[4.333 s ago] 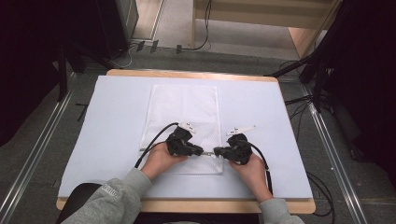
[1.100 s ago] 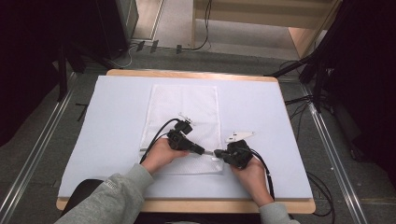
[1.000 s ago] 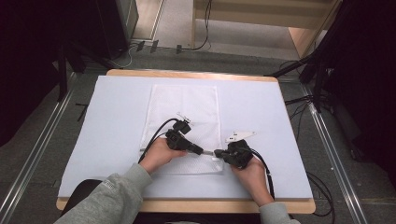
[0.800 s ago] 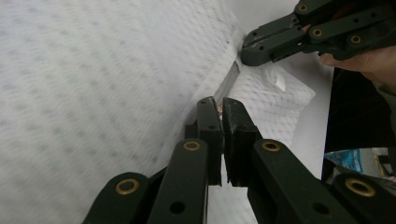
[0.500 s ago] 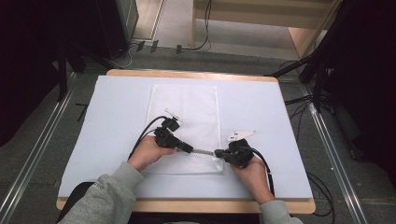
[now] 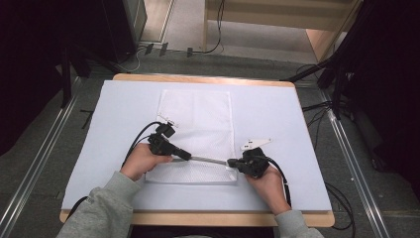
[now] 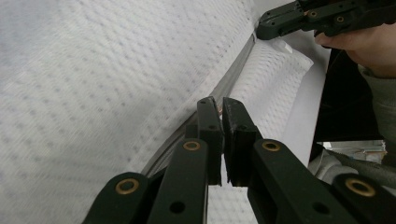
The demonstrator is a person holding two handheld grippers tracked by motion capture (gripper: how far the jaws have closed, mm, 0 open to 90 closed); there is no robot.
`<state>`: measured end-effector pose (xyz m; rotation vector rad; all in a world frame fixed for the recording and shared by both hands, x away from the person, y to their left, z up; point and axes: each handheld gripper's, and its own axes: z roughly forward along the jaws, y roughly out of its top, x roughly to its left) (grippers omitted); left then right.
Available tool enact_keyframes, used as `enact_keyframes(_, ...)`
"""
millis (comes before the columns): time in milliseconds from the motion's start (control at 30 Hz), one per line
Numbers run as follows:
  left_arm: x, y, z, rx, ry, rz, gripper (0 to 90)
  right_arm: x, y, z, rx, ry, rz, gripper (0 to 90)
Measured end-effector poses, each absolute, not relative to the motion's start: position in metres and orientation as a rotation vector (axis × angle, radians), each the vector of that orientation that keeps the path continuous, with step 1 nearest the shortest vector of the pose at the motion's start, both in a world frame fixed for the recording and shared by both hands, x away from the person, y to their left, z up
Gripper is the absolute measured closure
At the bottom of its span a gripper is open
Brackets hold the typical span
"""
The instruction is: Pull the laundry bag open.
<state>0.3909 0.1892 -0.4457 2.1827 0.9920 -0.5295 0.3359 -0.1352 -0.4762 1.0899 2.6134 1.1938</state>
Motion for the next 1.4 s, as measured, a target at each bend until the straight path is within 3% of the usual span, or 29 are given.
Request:
enact_keyframes(567,0.385,0.225,-0.443,2.169,1.036,-0.506,88.2,0.337,-0.136,-0.476,1.091,2.626,1.196,90.0)
enact_keyframes(1400,0.382,0.240,-0.441,2.192,1.068,-0.465,88.2,0.340,-0.137,-0.476,1.083,2.647,1.204,90.0)
